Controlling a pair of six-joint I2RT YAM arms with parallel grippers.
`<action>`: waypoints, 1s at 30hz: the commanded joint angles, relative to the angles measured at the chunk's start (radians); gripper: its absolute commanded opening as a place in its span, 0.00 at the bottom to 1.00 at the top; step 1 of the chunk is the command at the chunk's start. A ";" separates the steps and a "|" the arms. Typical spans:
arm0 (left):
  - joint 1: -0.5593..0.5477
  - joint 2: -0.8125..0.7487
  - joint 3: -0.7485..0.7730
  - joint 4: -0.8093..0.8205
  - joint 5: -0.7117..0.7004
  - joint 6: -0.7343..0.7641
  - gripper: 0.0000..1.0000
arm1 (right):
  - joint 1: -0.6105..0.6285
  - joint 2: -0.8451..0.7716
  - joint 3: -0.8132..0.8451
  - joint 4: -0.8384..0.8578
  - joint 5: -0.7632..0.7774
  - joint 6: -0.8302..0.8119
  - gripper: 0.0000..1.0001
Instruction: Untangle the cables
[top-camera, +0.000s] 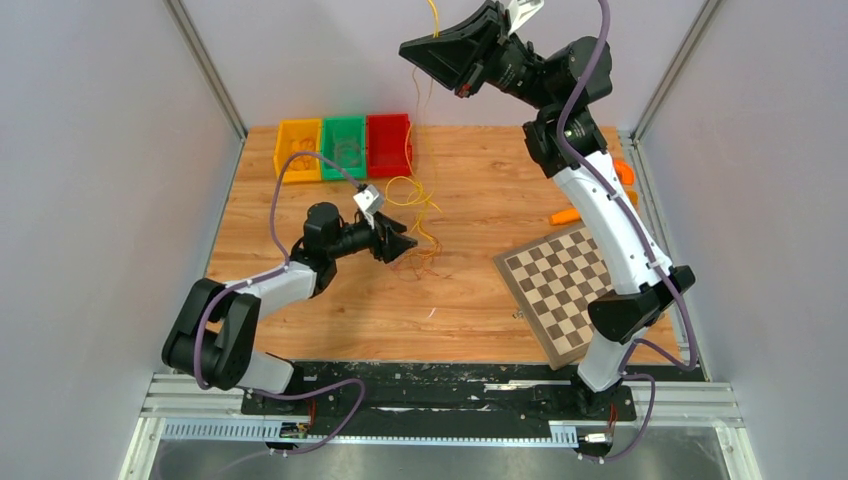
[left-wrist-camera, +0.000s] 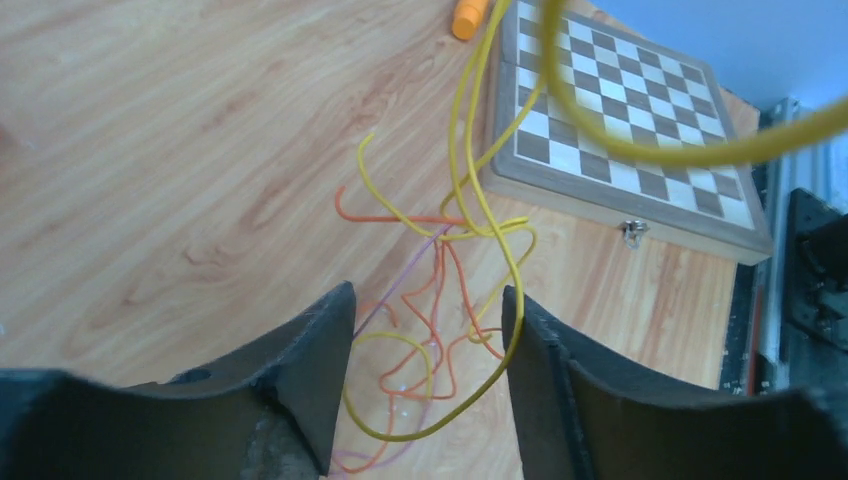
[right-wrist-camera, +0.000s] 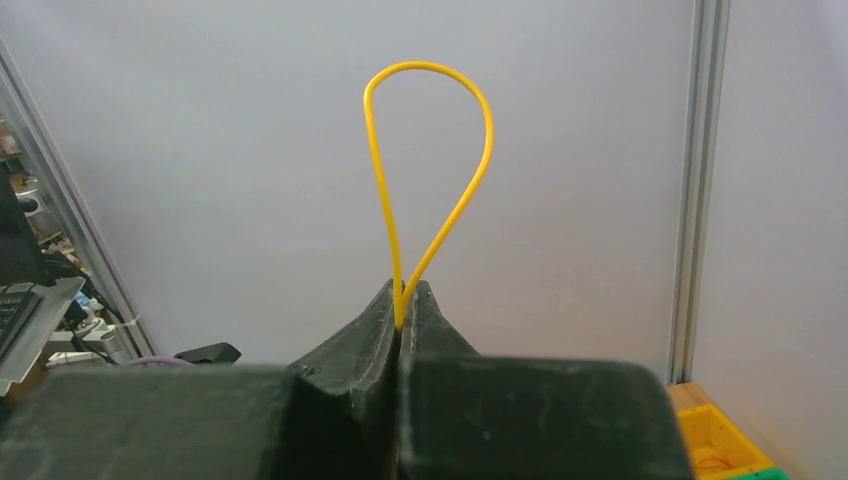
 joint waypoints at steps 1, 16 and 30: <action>-0.006 0.028 0.038 0.023 0.048 -0.007 0.53 | 0.002 -0.011 0.055 -0.004 0.041 -0.048 0.00; 0.299 -0.092 0.153 -1.071 -0.141 0.230 0.00 | -0.458 -0.053 0.074 -0.113 0.220 -0.249 0.00; 0.532 0.071 0.238 -1.236 -0.371 0.442 0.00 | -0.675 -0.067 0.007 -0.139 0.217 -0.304 0.00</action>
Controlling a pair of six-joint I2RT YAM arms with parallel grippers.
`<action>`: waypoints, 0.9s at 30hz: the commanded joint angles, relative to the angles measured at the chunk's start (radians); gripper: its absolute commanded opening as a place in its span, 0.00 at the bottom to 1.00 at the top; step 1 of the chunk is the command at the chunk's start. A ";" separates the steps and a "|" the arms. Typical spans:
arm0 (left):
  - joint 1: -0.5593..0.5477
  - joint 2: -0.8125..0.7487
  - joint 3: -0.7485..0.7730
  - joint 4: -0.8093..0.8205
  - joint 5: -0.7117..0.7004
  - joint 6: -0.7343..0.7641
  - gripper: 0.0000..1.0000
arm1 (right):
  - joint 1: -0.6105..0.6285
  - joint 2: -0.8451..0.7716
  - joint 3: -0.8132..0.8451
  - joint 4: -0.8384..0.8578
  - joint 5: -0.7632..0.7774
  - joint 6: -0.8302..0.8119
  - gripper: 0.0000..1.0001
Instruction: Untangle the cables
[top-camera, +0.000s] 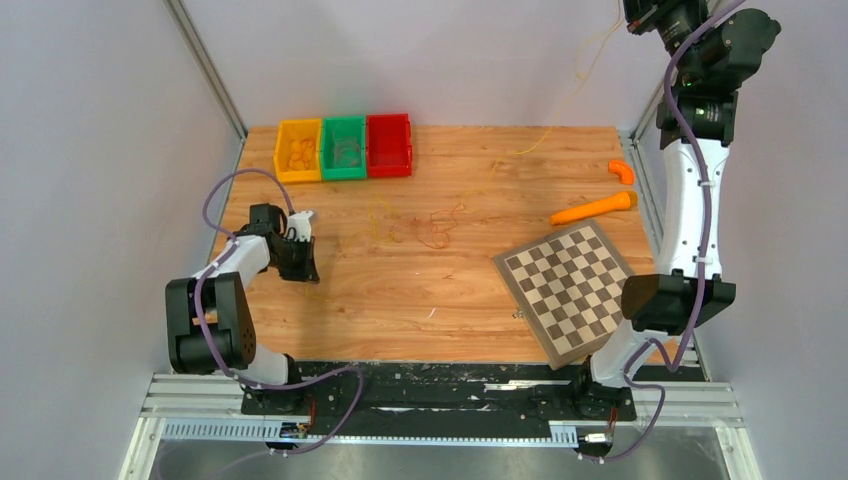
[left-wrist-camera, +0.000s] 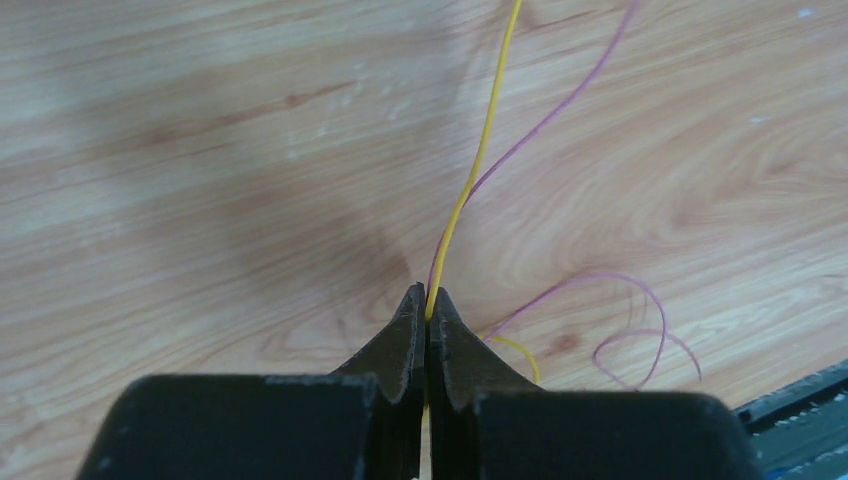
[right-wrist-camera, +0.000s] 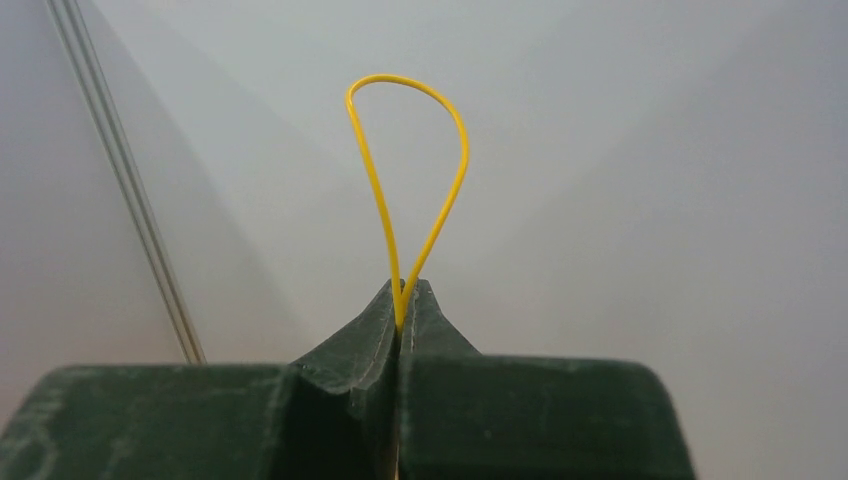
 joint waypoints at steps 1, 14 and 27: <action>0.048 0.010 0.043 -0.060 -0.093 0.117 0.00 | -0.004 -0.055 -0.013 0.003 0.006 -0.027 0.00; 0.029 -0.356 0.023 0.199 0.458 0.124 0.99 | 0.106 -0.061 -0.065 0.108 -0.271 0.213 0.00; -0.512 0.185 0.375 0.527 0.290 0.240 1.00 | 0.190 -0.098 -0.092 0.120 -0.291 0.236 0.00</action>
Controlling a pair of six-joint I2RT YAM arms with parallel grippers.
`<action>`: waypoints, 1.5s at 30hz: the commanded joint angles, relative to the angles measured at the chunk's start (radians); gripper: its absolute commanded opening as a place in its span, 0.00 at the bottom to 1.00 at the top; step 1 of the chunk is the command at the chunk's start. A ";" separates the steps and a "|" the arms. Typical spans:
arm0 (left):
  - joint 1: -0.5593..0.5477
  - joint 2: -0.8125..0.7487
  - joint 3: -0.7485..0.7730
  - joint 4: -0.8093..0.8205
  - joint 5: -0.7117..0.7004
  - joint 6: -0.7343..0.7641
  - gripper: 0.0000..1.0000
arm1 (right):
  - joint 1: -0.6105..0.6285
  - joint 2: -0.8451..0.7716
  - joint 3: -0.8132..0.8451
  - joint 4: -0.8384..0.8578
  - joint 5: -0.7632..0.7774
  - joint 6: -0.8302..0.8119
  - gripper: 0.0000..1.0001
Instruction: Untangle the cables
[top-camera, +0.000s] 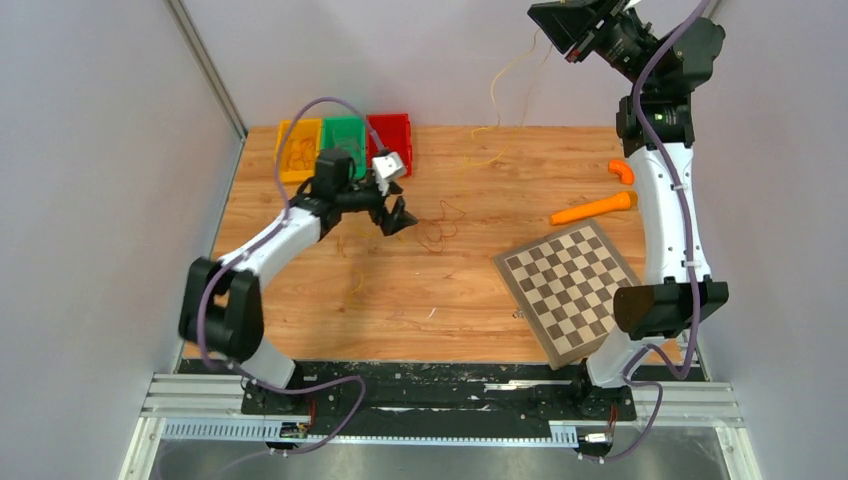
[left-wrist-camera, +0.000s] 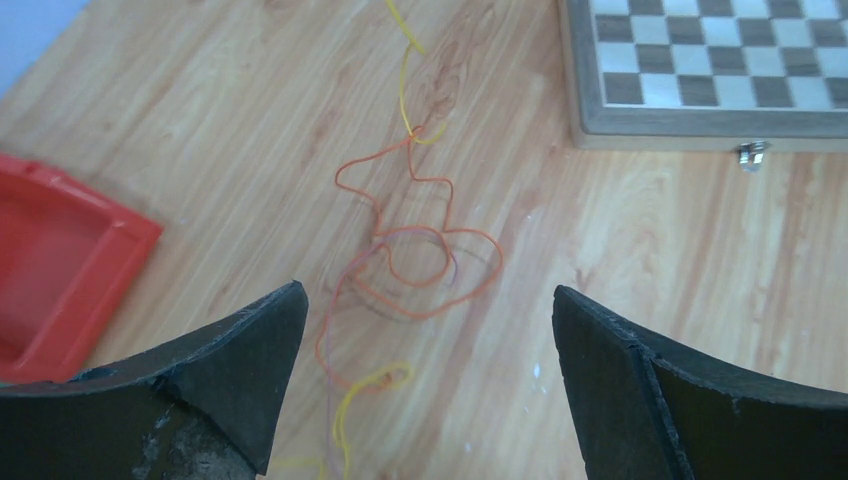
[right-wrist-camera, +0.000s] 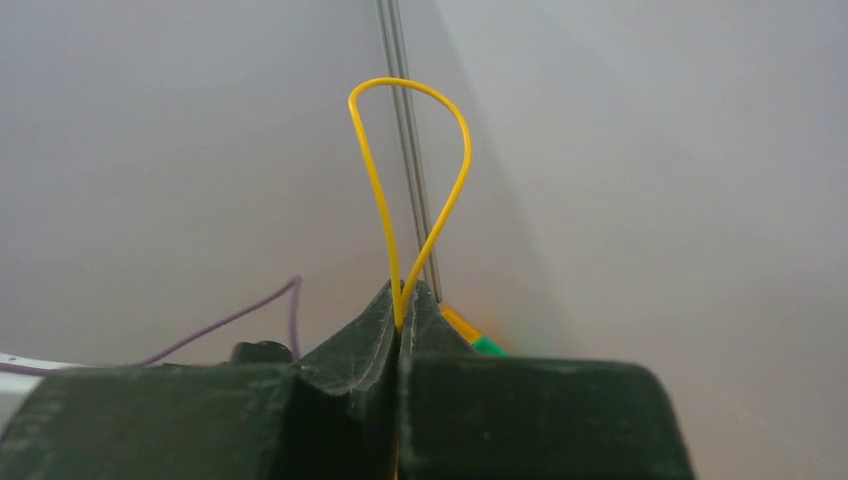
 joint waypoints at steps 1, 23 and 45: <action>-0.099 0.214 0.135 0.084 -0.069 0.128 1.00 | 0.004 -0.073 -0.028 0.039 -0.009 0.029 0.00; -0.164 0.730 0.560 0.015 0.118 0.880 0.60 | 0.006 -0.124 -0.091 0.008 0.000 -0.005 0.00; -0.174 -0.153 -0.243 -0.099 -0.064 0.685 0.00 | 0.082 -0.104 -0.394 0.036 -0.004 -0.135 0.00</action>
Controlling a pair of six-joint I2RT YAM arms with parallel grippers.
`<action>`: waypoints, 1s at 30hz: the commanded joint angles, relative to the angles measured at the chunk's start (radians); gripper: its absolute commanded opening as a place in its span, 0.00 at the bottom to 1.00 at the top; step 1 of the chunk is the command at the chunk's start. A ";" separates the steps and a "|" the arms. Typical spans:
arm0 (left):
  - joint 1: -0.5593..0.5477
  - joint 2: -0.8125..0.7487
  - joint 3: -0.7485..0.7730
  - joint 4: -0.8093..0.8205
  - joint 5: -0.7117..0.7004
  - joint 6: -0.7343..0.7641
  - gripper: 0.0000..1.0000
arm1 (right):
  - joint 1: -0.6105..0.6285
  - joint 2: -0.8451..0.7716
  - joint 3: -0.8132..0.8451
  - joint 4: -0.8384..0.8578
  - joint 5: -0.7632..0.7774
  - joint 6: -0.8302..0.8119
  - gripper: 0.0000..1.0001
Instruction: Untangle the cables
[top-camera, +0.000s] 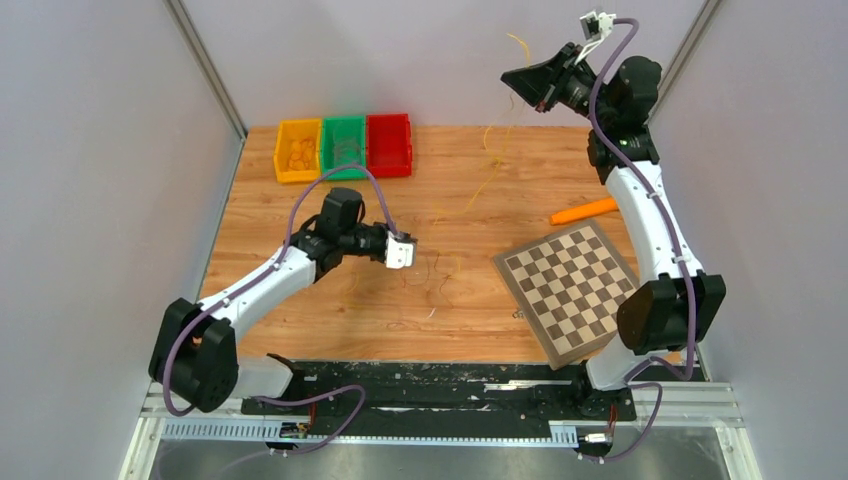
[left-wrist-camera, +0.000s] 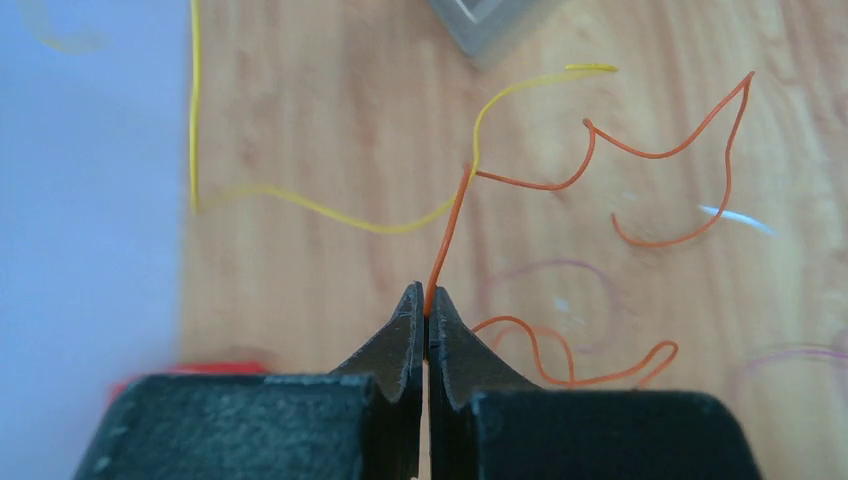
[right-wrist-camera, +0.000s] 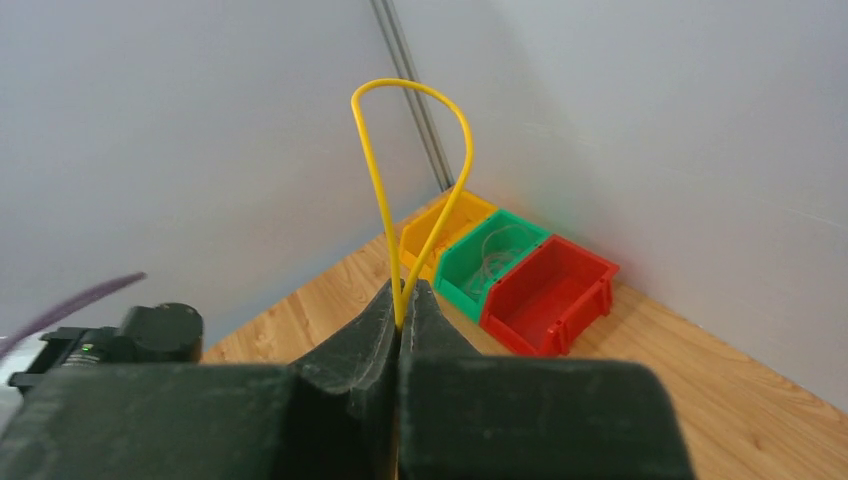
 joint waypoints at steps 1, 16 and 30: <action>0.002 -0.008 -0.101 -0.012 -0.102 -0.201 0.00 | 0.056 -0.005 0.030 0.037 -0.014 -0.038 0.00; 0.007 -0.276 -0.115 -0.036 0.060 -0.319 0.00 | 0.200 0.029 -0.003 -0.015 -0.004 -0.095 0.00; -0.015 0.006 -0.078 0.242 -0.400 -0.587 0.00 | 0.257 0.058 0.165 0.040 0.003 0.062 0.00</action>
